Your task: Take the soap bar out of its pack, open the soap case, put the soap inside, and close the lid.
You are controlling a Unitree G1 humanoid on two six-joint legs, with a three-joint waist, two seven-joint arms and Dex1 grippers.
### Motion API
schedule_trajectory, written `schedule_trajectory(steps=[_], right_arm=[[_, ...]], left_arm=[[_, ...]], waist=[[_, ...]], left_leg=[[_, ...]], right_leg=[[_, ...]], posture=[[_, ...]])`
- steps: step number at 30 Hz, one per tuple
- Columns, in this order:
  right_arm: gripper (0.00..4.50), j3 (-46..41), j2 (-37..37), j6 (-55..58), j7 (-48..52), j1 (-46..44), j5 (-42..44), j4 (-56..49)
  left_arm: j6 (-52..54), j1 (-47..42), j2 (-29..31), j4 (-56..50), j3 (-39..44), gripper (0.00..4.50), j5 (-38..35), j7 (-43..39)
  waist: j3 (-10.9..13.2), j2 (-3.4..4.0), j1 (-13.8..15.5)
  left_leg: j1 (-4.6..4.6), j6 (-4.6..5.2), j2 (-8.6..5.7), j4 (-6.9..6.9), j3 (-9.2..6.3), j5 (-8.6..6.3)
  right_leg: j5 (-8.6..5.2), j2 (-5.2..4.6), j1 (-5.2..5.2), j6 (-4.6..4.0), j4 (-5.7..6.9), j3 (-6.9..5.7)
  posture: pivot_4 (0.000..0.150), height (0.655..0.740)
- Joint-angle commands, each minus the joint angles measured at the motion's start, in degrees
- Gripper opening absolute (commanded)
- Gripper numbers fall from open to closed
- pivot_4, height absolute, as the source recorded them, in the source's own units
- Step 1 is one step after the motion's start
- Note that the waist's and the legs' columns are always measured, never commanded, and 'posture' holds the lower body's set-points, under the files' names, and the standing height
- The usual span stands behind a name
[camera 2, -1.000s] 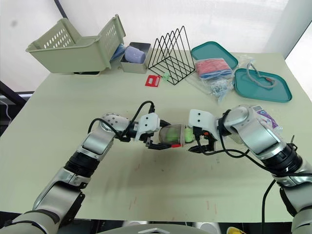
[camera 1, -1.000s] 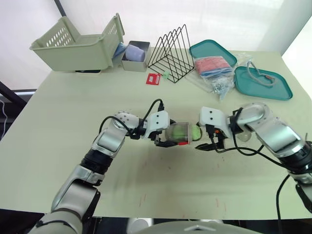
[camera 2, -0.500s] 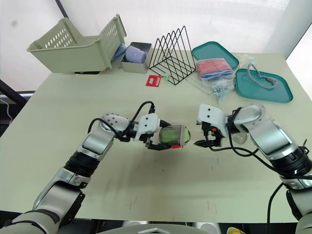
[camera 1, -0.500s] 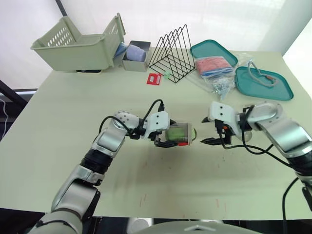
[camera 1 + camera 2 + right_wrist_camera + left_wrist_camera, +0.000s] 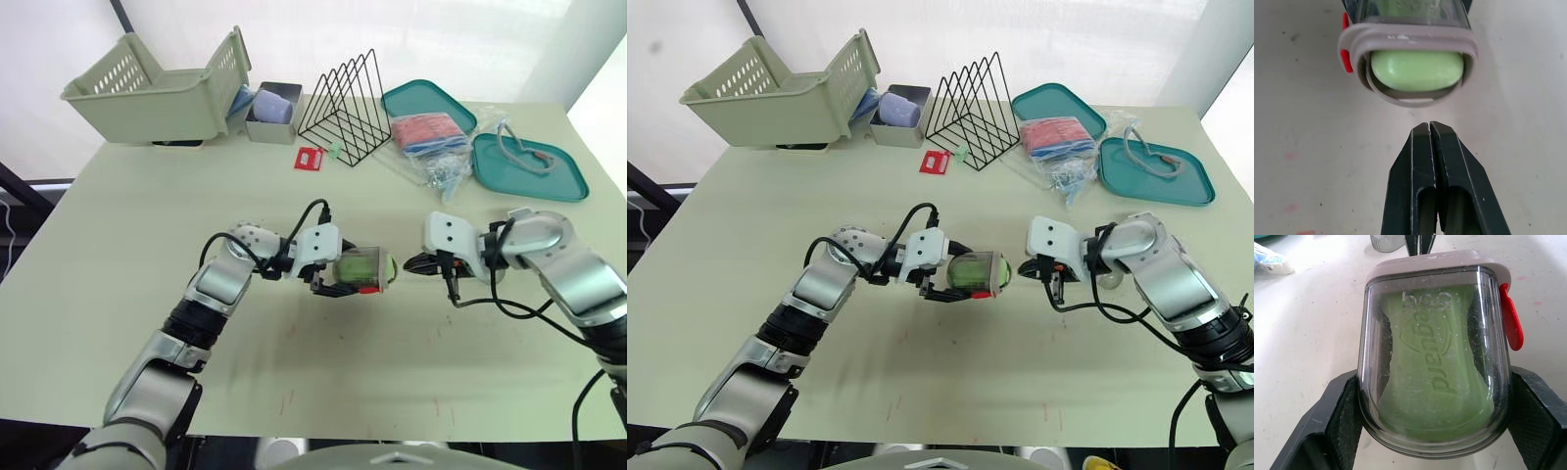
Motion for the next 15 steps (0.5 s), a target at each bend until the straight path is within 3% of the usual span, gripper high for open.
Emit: schedule_trajectory(steps=[1,9,15], right_arm=[[0.06,-0.3,0.7,-0.4,-0.6,-0.6,0.1,-2.3],[0.06,0.7,2.1,0.3,-0.8,-0.8,-0.3,-3.2],[0.06,-1.7,-1.8,0.2,0.1,2.1,0.1,-2.9]], left_arm=[[-0.6,-0.7,-0.1,-2.2,0.6,3.45,-1.3,0.0],[-0.6,-0.6,-0.1,-2.1,0.5,3.45,-1.1,0.3],[-1.3,-0.4,0.3,-2.1,0.9,3.45,-1.1,0.5]], waist=[[0.0,0.0,0.0],[0.0,0.0,0.0],[0.0,0.0,0.1]], left_leg=[[0.0,0.0,0.0,0.0,-0.01,0.0],[0.0,0.0,0.0,0.0,0.0,0.0],[0.0,0.0,0.0,0.0,0.0,0.0]], right_leg=[[0.0,0.0,0.0,0.0,0.0,0.0],[0.0,0.0,0.0,0.0,0.0,0.0],[0.0,0.0,0.0,0.0,0.0,0.0]], posture=[[0.15,0.74],[0.15,0.74],[0.15,0.74]])
